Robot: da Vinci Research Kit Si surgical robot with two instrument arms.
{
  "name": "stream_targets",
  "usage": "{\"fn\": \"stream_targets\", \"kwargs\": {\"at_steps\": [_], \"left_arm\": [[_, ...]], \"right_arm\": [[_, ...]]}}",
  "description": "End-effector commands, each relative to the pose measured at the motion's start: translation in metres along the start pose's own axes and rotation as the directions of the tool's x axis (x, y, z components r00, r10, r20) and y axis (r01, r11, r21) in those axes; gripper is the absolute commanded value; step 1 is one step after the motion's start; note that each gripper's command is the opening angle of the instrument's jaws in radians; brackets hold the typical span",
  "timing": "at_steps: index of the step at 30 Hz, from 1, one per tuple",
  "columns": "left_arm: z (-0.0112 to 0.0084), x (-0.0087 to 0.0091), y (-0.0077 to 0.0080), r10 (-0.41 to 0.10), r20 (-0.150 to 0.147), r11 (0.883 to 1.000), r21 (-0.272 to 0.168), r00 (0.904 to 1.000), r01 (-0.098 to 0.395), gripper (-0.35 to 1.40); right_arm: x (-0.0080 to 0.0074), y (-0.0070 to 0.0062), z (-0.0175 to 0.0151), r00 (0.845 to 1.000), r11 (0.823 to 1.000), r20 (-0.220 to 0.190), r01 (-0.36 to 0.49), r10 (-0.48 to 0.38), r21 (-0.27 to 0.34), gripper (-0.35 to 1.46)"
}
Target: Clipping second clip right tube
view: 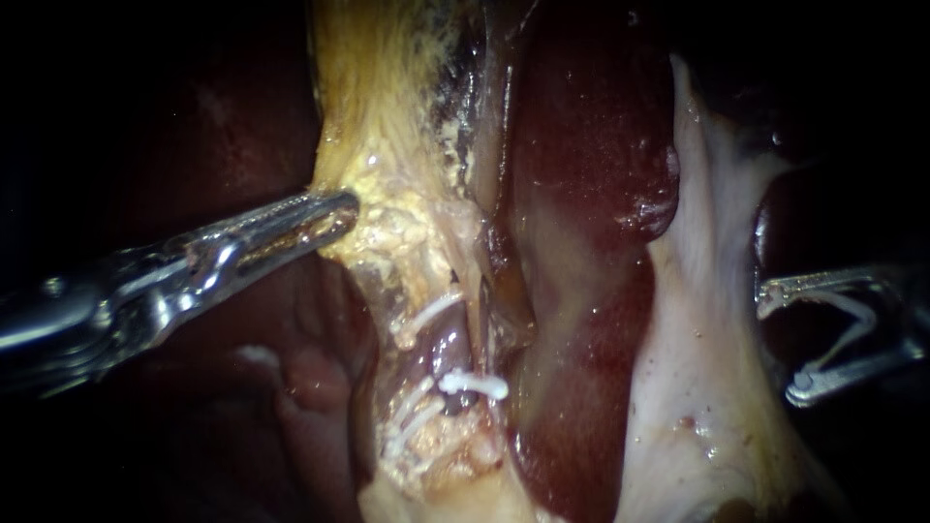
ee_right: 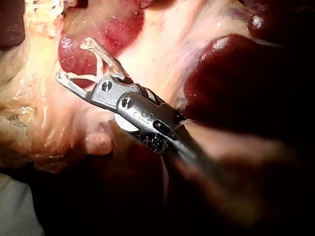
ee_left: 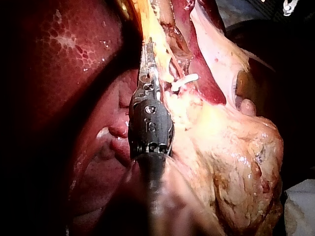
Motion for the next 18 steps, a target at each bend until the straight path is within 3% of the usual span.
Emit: {"fn": "stream_targets", "kwargs": {"at_steps": [1, 5, 10, 15, 18], "left_arm": [[-0.0002, 0.0, 0.0, 0.0, 0.0, 1.0, 0.001, 1.0, 0.0, -0.35], [-0.0011, -0.0006, 0.0003, -0.001, -0.005, 1.0, 0.009, 1.0, 0.001, -0.35], [-0.0031, -0.0019, 0.0007, -0.005, -0.009, 1.0, 0.0, 0.9999, 0.005, -0.35], [-0.0053, -0.0033, 0.0008, -0.012, 0.003, 1.0, -0.011, 0.9999, 0.012, -0.35], [-0.006, -0.0039, 0.0007, -0.016, 0.015, 1.0, -0.011, 0.9998, 0.016, -0.35]], "right_arm": [[0.0, -0.0001, 0.0002, 1.0, 1.0, 0.0, 0.0, 0.0, -0.001, 0.6], [0.0, -0.0002, 0.0013, 1.0, 1.0, 0.001, 0.001, -0.001, -0.006, 0.6], [-0.0003, 0.0004, 0.0045, 0.995, 0.995, -0.005, -0.103, 0.103, -0.008, 0.6], [-0.0009, 0.0017, 0.0092, 0.976, 0.976, -0.011, -0.216, 0.216, 0.002, 0.6], [-0.0015, 0.0027, 0.0126, 0.958, 0.958, -0.015, -0.288, 0.288, 0.001, 0.6]]}}
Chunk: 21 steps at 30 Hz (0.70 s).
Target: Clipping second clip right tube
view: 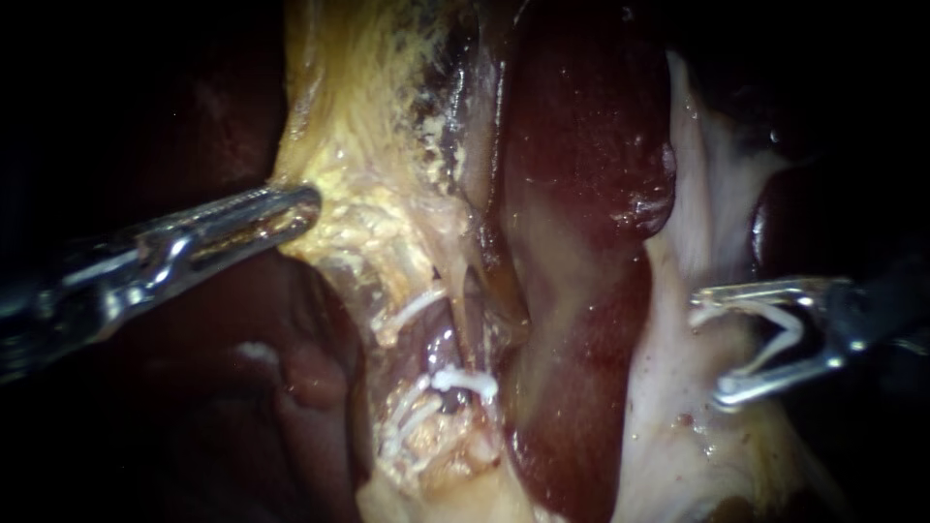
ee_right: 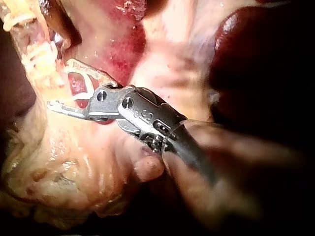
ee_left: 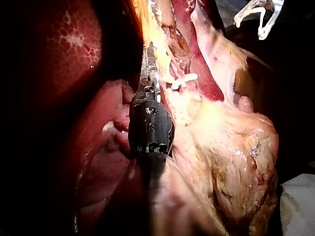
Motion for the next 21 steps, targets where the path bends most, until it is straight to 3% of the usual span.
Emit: {"fn": "stream_targets", "kwargs": {"at_steps": [1, 11, 17, 21], "left_arm": [[-0.0002, -0.0002, 0.0, -0.002, 0.005, 1.0, -0.001, 1.0, 0.002, -0.35], [-0.0009, -0.0006, -0.0005, -0.005, 0.01, 1.0, -0.003, 0.9999, 0.005, -0.35], [-0.0013, -0.0008, -0.0011, -0.008, 0.015, 1.0, -0.003, 0.9998, 0.008, -0.35], [-0.0015, -0.0008, -0.0014, -0.009, 0.019, 1.0, -0.004, 0.9998, 0.009, -0.35]], "right_arm": [[-0.0002, 0.0004, 0.001, 1.0, 1.0, 0.001, -0.016, 0.016, 0.001, 0.6], [-0.0021, 0.005, 0.0101, 0.989, 0.989, -0.016, -0.149, 0.149, -0.014, 0.6], [-0.0026, 0.0074, 0.0121, 0.979, 0.979, -0.028, -0.202, 0.201, -0.034, 0.58], [-0.0031, 0.0081, 0.0127, 0.972, 0.971, -0.032, -0.234, 0.233, -0.037, 0.58]]}}
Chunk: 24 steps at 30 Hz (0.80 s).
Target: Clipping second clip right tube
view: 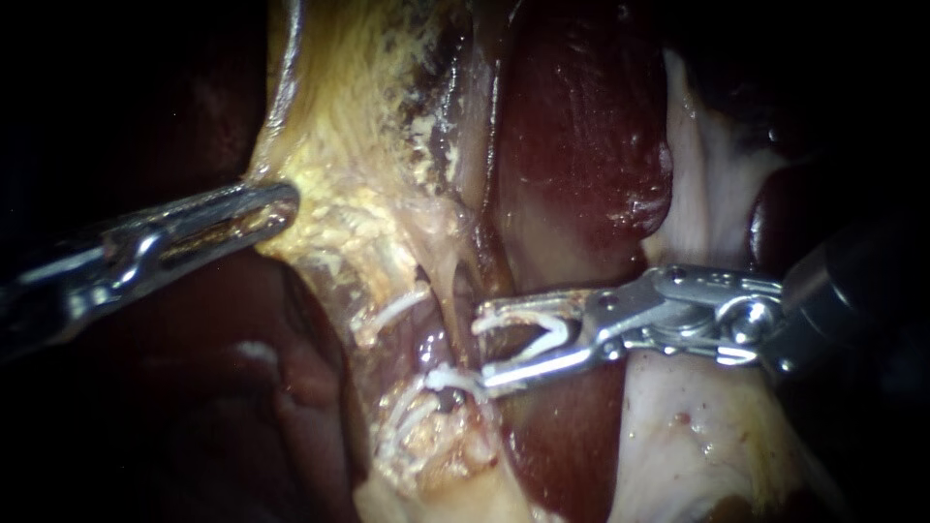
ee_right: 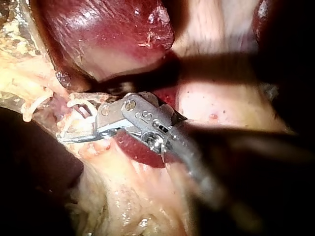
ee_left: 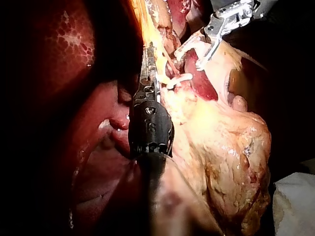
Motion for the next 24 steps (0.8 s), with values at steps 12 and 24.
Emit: {"fn": "stream_targets", "kwargs": {"at_steps": [12, 24], "left_arm": [[-0.0001, 0.0, -0.0002, 0.0, 0.0, 1.0, -0.002, 1.0, 0.0, -0.35], [-0.0004, -0.0001, -0.0009, -0.002, 0.001, 1.0, -0.004, 1.0, 0.002, -0.35]], "right_arm": [[-0.0015, 0.0011, 0.0015, 0.994, 0.994, 0.003, -0.107, 0.107, -0.028, 0.56], [-0.0028, 0.0028, 0.0026, 0.994, 0.991, 0.029, -0.105, 0.108, -0.086, 0.56]]}}
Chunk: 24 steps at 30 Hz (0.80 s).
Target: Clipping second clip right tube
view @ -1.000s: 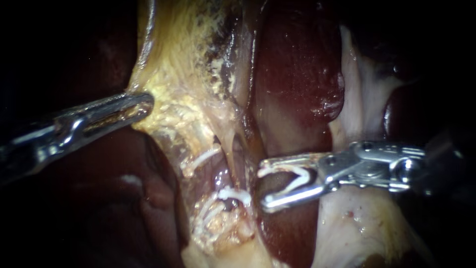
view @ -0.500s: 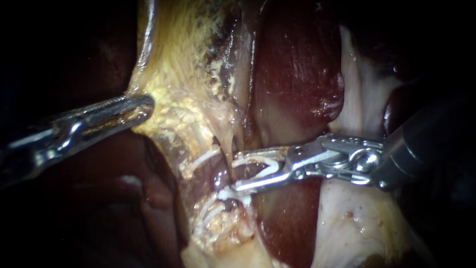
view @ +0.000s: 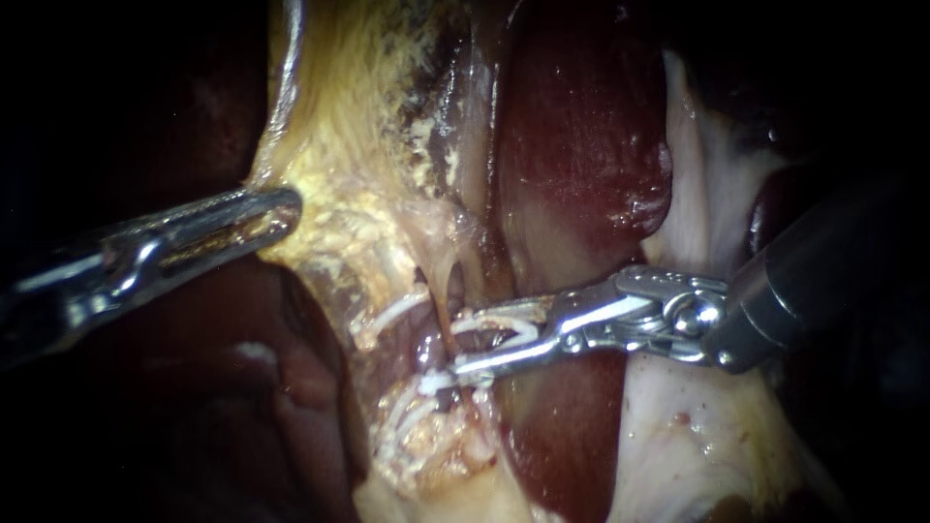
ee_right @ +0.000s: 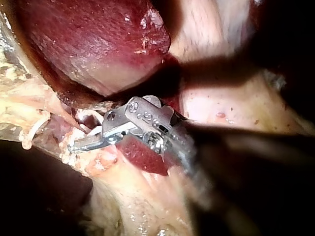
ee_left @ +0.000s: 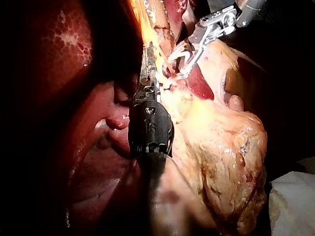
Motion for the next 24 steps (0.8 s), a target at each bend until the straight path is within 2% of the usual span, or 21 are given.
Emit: {"fn": "stream_targets", "kwargs": {"at_steps": [1, 13, 24], "left_arm": [[0.0, 0.0, 0.0, 0.0, 0.0, 1.0, -0.001, 1.0, 0.0, -0.35], [0.0001, 0.0002, -0.0002, 0.001, 0.001, 1.0, -0.002, 1.0, -0.001, -0.35], [0.0003, 0.0004, -0.0003, 0.001, 0.003, 1.0, -0.006, 1.0, -0.001, -0.35]], "right_arm": [[0.0, 0.0, 0.0004, 1.0, 1.0, 0.001, 0.001, -0.001, 0.002, 0.56], [-0.0004, 0.0, 0.0029, 1.0, 1.0, 0.012, -0.023, 0.022, 0.021, 0.49], [-0.0006, 0.0003, 0.0041, 0.998, 0.998, 0.022, -0.061, 0.061, 0.011, 0.41]]}}
